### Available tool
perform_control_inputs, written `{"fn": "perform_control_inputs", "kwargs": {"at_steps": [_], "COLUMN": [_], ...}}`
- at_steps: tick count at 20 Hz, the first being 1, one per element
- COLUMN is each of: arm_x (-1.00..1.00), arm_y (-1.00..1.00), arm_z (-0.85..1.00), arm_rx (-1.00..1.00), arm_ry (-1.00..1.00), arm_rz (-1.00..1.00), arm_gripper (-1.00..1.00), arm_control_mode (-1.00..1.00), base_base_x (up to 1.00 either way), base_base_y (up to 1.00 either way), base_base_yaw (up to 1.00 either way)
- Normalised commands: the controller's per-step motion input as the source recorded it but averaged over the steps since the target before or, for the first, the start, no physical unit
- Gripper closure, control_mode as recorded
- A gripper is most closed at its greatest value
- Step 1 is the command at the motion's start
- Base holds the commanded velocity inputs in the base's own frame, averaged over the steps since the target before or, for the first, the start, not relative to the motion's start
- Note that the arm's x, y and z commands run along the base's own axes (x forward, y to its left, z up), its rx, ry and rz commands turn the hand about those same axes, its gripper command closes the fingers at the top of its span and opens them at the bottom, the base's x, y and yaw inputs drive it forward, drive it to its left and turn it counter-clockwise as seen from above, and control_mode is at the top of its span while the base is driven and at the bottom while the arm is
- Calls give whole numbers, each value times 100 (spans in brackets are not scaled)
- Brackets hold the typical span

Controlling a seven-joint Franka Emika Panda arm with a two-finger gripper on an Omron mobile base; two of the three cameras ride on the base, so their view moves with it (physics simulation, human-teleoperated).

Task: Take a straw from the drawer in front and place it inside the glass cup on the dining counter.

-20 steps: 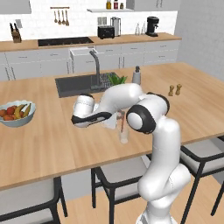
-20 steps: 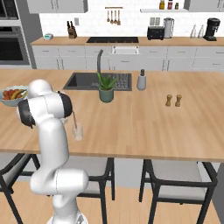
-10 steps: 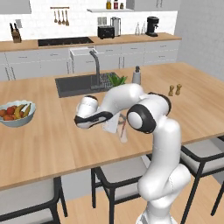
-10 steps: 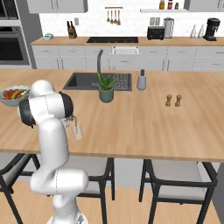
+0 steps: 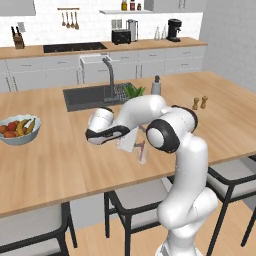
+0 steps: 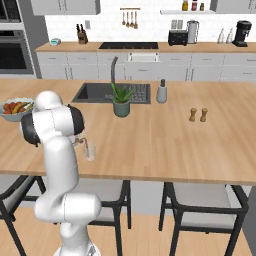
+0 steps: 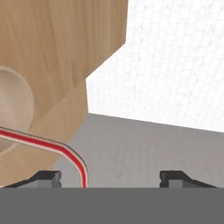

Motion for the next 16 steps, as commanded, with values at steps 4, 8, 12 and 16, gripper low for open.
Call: {"fn": "perform_control_inputs", "kwargs": {"at_steps": [4, 8, 12, 16], "arm_x": [-2, 0, 0, 0], "arm_y": [-4, 0, 0, 0], "arm_z": [10, 18, 16, 9], "arm_rx": [7, 15, 26, 30], "arm_ry": [0, 0, -1, -1], "arm_rz": [-2, 0, 0, 0], "arm_gripper": [-100, -100, -100, -100], "arm_control_mode": [-100, -100, -100, -100], "base_base_x": [0, 0, 0, 0], "base_base_y": [0, 0, 0, 0], "base_base_yaw": [0, 0, 0, 0]}}
